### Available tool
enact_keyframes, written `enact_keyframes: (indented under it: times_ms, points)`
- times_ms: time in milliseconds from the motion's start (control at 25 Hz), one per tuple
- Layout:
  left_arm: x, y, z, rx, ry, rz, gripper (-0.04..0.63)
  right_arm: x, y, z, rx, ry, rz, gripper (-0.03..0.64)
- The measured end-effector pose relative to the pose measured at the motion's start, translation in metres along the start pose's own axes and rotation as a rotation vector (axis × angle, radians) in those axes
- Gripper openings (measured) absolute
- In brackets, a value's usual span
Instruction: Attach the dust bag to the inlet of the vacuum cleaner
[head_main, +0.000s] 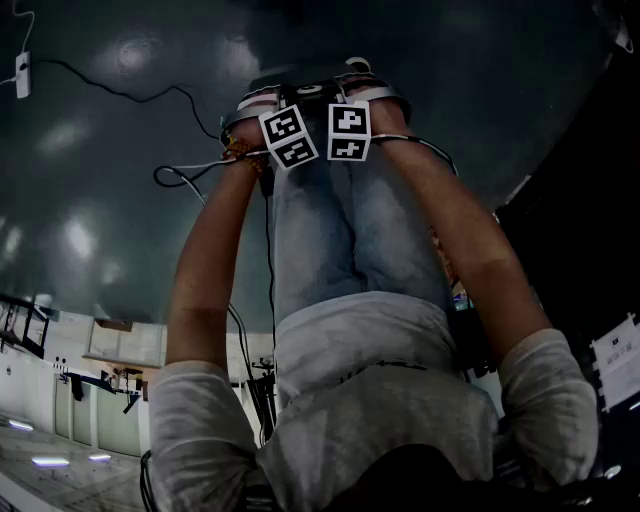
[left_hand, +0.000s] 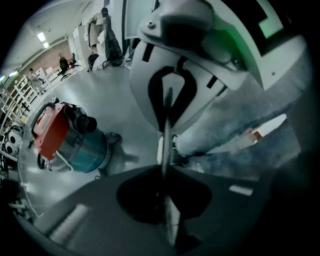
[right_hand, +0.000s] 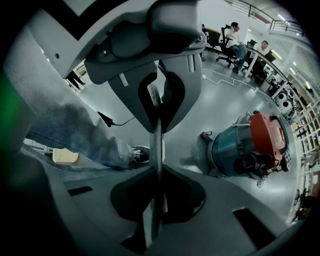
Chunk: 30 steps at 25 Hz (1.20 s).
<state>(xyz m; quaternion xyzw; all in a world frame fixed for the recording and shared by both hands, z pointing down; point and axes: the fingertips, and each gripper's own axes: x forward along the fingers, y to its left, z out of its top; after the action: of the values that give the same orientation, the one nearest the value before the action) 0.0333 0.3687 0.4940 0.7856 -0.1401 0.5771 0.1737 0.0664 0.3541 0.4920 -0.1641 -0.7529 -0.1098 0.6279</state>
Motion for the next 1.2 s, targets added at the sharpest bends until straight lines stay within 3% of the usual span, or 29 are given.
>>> enact_keyframes:
  times_ms: [240, 560, 840, 1200]
  points:
    - [-0.011, 0.026, 0.021, -0.025, 0.021, 0.008, 0.028, -0.016, -0.029, -0.013, -0.036, -0.015, -0.002, 0.029]
    - [0.016, 0.073, 0.055, -0.08, 0.06, 0.002, 0.028, -0.001, -0.077, -0.055, -0.047, -0.077, 0.003, 0.031]
    - [0.032, 0.115, 0.09, -0.057, 0.109, -0.004, 0.028, 0.001, -0.121, -0.092, -0.071, -0.114, 0.003, 0.031]
    - [0.035, 0.177, 0.083, -0.063, 0.097, 0.023, 0.028, 0.011, -0.182, -0.086, -0.043, -0.096, -0.017, 0.029]
